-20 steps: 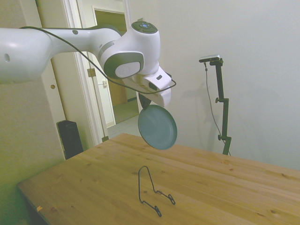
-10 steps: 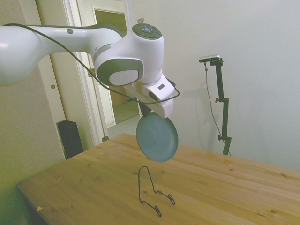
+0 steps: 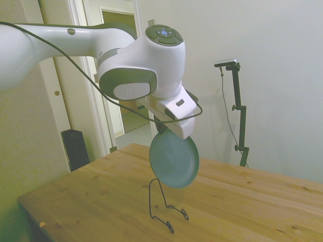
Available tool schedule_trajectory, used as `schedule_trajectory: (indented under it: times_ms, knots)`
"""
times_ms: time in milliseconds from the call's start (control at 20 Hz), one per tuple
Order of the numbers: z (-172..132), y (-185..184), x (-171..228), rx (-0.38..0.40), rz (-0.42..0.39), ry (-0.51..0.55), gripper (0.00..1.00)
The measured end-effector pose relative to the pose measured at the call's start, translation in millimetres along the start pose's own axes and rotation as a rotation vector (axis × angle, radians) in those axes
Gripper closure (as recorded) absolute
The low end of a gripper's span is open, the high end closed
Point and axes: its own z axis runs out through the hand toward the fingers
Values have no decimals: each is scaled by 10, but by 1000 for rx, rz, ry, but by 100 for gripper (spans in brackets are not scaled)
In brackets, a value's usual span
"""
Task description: Load the plate
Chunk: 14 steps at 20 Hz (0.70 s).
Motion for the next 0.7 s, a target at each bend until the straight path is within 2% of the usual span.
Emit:
schedule_trajectory:
  times_ms: [150,350,700]
  knots:
    - [-148,221,24,50,14,-5,100]
    - [-173,403,74,106,27,-27,100]
    - [98,502,43,132,30,-82,100]
